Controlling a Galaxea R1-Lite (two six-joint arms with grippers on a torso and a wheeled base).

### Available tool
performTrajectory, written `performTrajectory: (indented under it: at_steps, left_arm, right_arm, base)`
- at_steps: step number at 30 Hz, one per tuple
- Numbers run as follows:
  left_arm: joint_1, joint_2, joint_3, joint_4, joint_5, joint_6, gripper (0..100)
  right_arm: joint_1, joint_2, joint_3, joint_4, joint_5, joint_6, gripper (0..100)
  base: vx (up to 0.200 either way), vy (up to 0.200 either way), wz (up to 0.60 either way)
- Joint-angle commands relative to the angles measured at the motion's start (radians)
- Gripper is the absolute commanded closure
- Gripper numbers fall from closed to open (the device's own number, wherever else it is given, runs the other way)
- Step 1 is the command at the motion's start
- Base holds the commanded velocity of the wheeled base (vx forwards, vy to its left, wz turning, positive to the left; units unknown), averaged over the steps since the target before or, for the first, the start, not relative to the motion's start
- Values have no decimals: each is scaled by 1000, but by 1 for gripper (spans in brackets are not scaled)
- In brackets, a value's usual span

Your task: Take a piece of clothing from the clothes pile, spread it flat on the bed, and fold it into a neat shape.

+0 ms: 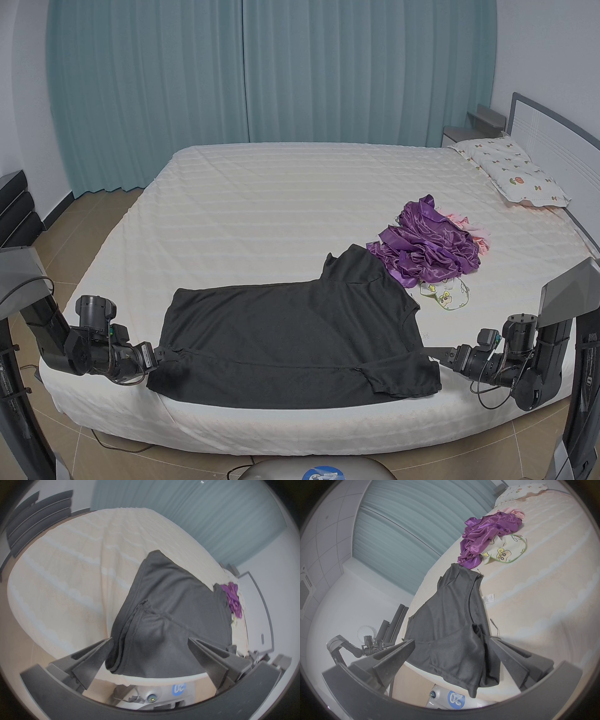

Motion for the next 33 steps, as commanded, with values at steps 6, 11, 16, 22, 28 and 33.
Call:
performTrajectory:
  at_steps: [6, 11, 16, 22, 28, 33]
  left_arm:
    - [25, 38, 45, 1, -8, 71, 0]
    - [25, 55, 43, 1, 18, 74, 100]
    - [26, 55, 50, 6, 90, 72, 100]
    - [43, 44, 59, 15, 99, 72, 100]
    - [43, 40, 60, 52, 99, 72, 100]
    - [41, 37, 59, 77, 99, 72, 100]
  right_arm:
    - [8, -11, 37, -16, 3, -4, 0]
    - [9, -5, 45, -16, 3, -17, 0]
    - [14, -3, 48, -16, 3, -24, 0]
    - [14, -3, 49, -16, 3, -24, 0]
    - [14, -3, 49, -16, 3, -24, 0]
    - [14, 0, 48, -16, 3, -24, 0]
  base:
    - [0, 0, 0]
    - [0, 0, 0]
    - [0, 0, 0]
    - [0, 0, 0]
    - [0, 0, 0]
    - [0, 0, 0]
